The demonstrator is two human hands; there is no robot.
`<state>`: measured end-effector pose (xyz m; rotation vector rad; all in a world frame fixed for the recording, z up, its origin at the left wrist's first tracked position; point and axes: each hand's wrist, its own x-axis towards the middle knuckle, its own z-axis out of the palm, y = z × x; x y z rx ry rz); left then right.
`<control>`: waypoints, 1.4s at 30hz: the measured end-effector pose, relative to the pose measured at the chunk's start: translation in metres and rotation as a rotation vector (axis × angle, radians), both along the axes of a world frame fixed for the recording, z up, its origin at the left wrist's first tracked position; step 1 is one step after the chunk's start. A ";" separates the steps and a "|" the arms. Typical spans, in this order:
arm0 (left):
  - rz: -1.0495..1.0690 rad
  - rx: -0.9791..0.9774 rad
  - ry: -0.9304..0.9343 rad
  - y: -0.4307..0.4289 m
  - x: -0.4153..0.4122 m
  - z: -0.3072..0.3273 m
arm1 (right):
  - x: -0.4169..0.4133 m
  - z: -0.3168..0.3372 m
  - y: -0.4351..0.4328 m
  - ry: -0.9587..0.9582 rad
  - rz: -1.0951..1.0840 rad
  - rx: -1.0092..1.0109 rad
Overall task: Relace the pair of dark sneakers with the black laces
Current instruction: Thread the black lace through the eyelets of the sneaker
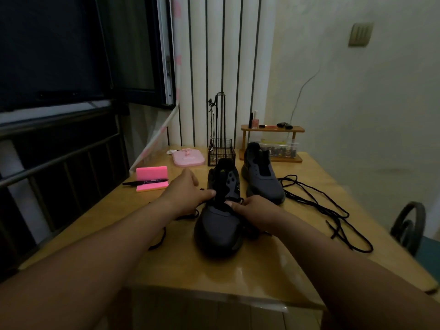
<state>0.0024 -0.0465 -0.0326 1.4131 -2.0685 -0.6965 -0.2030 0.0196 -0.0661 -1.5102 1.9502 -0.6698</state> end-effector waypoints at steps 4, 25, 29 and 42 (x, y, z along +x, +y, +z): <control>-0.237 0.194 -0.035 -0.005 0.009 -0.005 | -0.001 0.000 0.000 0.013 0.007 0.003; 0.002 0.281 0.706 -0.007 0.014 0.008 | -0.003 -0.005 -0.007 0.126 0.033 -0.019; 0.061 0.289 0.640 -0.019 0.026 -0.006 | -0.003 -0.005 -0.010 0.150 0.030 -0.010; -0.030 0.380 0.836 0.006 0.004 0.002 | -0.003 -0.004 -0.009 0.196 0.046 -0.023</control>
